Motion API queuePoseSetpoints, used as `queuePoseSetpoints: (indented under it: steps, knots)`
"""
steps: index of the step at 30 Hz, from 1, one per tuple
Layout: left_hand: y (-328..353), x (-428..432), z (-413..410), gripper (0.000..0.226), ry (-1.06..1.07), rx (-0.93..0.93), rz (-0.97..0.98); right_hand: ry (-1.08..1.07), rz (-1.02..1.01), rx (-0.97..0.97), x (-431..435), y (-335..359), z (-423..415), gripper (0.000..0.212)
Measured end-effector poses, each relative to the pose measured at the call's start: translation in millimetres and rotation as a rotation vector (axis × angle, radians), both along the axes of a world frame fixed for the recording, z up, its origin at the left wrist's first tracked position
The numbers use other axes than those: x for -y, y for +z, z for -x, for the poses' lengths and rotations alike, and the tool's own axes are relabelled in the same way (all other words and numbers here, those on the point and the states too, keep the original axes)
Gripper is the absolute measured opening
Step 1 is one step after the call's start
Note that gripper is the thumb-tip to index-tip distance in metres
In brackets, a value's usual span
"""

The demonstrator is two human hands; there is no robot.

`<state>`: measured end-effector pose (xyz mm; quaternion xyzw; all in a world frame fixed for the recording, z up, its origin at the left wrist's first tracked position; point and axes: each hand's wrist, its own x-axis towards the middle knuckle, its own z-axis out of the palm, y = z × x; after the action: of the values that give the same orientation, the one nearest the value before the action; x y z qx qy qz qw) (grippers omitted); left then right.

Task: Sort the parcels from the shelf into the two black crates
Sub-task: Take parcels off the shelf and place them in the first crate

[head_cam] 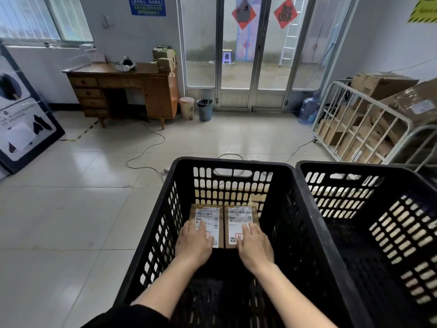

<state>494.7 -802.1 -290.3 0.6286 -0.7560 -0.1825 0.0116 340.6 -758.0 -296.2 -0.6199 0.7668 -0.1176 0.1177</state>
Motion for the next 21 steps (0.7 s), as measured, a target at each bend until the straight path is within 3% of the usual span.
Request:
queuePoseSetpoints:
  steps: [7,21]
  knots:
    - [42,-20,-8,0.05,-0.07,0.023,0.078,0.0,-0.009,-0.026,-23,50,-4,0.05]
    - [103,-95,-33,0.063,-0.262,-0.02,0.229,-0.093,0.032,-0.093,-130,122,-29,0.052]
